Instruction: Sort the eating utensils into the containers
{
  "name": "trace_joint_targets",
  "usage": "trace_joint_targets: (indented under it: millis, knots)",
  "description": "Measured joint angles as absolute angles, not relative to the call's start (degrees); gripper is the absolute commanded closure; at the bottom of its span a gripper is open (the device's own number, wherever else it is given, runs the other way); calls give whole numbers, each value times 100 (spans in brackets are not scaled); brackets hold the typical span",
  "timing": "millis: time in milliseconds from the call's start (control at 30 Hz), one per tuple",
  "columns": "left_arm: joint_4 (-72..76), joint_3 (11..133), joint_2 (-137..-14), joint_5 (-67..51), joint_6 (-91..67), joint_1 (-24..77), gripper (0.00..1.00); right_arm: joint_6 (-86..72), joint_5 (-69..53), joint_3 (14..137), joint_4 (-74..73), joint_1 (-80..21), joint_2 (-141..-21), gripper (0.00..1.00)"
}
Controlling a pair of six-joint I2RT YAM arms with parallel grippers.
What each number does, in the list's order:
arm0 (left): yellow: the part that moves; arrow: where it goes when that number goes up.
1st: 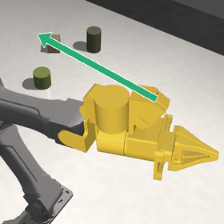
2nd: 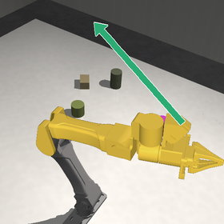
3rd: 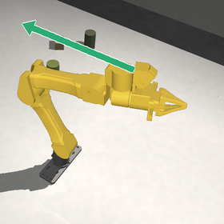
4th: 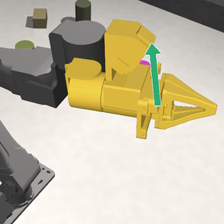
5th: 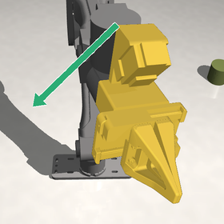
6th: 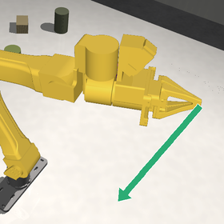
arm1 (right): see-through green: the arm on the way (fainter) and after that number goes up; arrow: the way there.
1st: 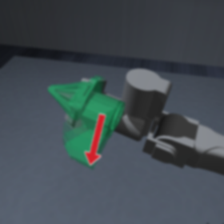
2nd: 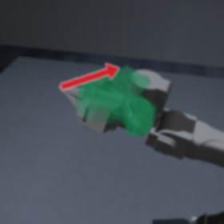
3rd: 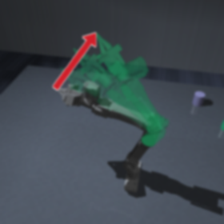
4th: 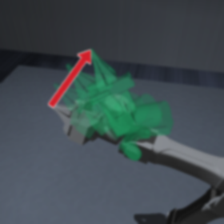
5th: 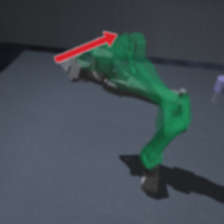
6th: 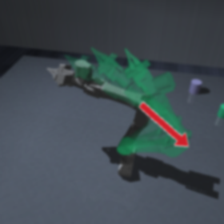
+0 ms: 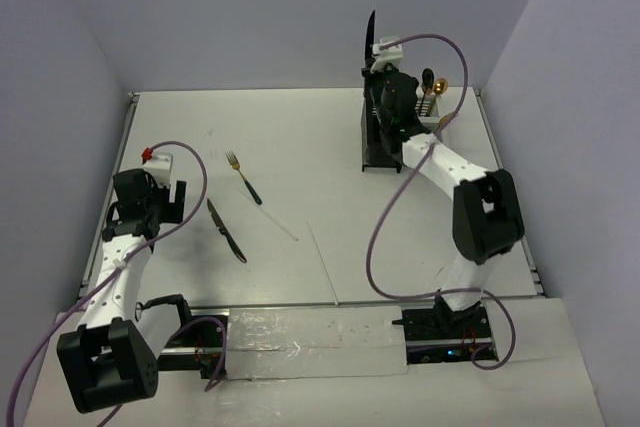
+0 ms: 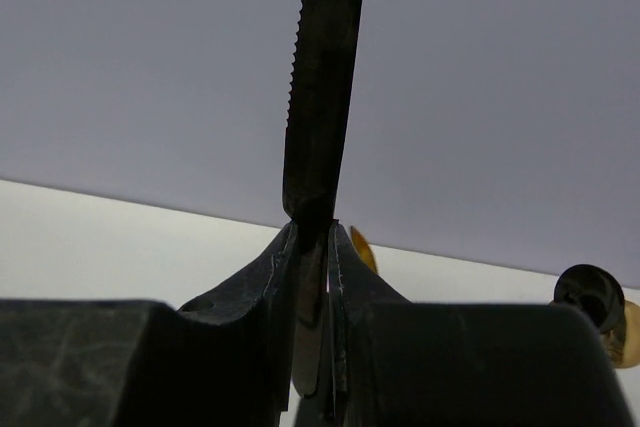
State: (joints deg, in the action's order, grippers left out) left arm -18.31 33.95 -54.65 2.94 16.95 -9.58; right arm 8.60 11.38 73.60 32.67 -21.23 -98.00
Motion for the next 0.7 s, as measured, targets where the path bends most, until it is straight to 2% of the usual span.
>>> trace_joint_targets:
  millis: [133,300,667,700]
  knots:
    - [-1822,3614,-5730,316,1695,-958,4,838,875,7896,3363,-1678,-10818,100]
    - [-1752,3874,-6088,375,1656,-958,4,849,602,8202,3468,-1313,-11502,100]
    - [-1726,3938,-6307,482,1538,-961,4,1330,56,7721,4051,-1166,-11782,100]
    - [-1723,3938,-6307,502,1535,-961,4,1361,30,7644,4115,-1157,-11778,96]
